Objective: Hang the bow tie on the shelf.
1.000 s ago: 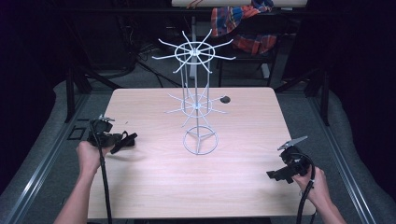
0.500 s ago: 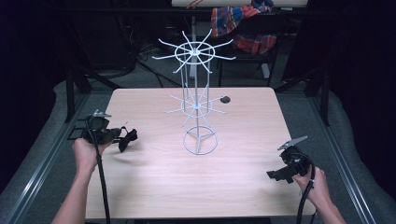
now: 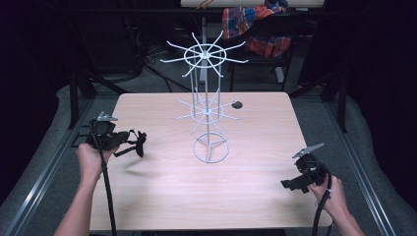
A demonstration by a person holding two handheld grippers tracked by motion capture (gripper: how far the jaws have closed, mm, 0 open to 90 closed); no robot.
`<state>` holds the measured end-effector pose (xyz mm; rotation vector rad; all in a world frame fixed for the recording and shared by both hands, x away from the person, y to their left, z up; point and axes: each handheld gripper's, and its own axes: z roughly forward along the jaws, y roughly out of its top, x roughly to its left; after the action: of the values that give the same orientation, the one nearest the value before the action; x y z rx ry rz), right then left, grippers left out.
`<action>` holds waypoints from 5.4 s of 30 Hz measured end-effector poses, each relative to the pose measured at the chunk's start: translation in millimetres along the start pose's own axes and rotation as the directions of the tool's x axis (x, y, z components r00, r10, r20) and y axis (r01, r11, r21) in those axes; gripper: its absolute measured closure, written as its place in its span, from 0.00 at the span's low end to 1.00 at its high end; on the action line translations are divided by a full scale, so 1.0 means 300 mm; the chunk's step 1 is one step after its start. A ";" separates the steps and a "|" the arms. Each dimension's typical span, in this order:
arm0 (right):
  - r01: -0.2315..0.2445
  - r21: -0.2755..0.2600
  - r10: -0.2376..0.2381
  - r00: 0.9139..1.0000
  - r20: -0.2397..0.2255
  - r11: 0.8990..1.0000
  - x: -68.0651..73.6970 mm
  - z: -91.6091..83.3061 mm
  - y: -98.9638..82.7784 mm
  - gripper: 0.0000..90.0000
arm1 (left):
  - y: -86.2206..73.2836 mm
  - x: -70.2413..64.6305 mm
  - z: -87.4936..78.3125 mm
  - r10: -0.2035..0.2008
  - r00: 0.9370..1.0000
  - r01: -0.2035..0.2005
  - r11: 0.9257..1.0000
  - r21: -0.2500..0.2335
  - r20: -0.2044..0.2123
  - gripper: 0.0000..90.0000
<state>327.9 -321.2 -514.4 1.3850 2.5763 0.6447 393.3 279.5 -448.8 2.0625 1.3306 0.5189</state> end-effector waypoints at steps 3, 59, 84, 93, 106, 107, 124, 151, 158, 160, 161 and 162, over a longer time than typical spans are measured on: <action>-0.001 0.002 0.001 1.000 -0.001 1.000 0.000 0.002 0.001 0.10 | 0.009 -0.011 -0.008 0.002 1.000 -0.002 1.000 -0.015 0.009 0.97; 0.002 0.008 -0.002 1.000 0.004 1.000 0.003 0.001 -0.003 0.10 | 0.185 -0.231 -0.057 0.077 0.993 -0.070 0.994 -0.084 0.085 0.97; -0.007 0.015 0.007 1.000 0.008 1.000 -0.001 0.004 -0.006 0.10 | 0.244 -0.281 -0.033 0.104 0.988 -0.093 0.990 -0.102 0.110 0.97; -0.008 0.018 0.008 1.000 0.000 1.000 -0.001 0.006 -0.006 0.10 | 0.262 -0.300 -0.038 0.115 0.986 -0.100 0.988 -0.120 0.121 0.97; -0.007 0.019 0.007 1.000 -0.002 1.000 -0.003 0.005 -0.007 0.10 | 0.281 -0.317 -0.051 0.134 0.983 -0.116 0.984 -0.138 0.127 0.97; -0.009 0.017 0.009 1.000 0.000 1.000 -0.003 0.005 -0.008 0.10 | 0.282 -0.319 -0.053 0.135 0.982 -0.117 0.984 -0.136 0.132 0.97; 0.000 0.028 0.000 1.000 0.003 1.000 -0.001 0.008 -0.006 0.10 | 0.303 -0.353 -0.072 0.162 0.976 -0.138 0.977 -0.161 0.147 0.97; -0.008 0.028 0.008 1.000 -0.003 1.000 -0.003 0.011 -0.009 0.10 | 0.317 -0.399 -0.043 0.191 0.961 -0.160 0.973 -0.164 0.200 0.97; -0.010 0.025 0.010 1.000 -0.001 1.000 -0.003 0.010 -0.010 0.10 | 0.311 -0.408 -0.024 0.201 0.960 -0.174 0.973 -0.148 0.192 0.97; -0.012 0.024 0.012 1.000 0.000 1.000 -0.003 0.010 -0.010 0.10 | 0.310 -0.410 -0.021 0.205 0.960 -0.179 0.973 -0.143 0.192 0.97; -0.010 0.026 0.010 1.000 -0.002 1.000 -0.004 0.009 -0.010 0.10 | 0.308 -0.411 -0.019 0.205 0.960 -0.180 0.973 -0.142 0.192 0.97; -0.008 0.028 0.009 1.000 -0.003 1.000 -0.004 0.009 -0.010 0.10 | 0.308 -0.412 -0.018 0.206 0.959 -0.181 0.974 -0.140 0.193 0.97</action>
<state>327.3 -322.8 -518.3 1.4051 2.5929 0.6155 400.2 141.1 -380.8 2.0930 0.9603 0.4437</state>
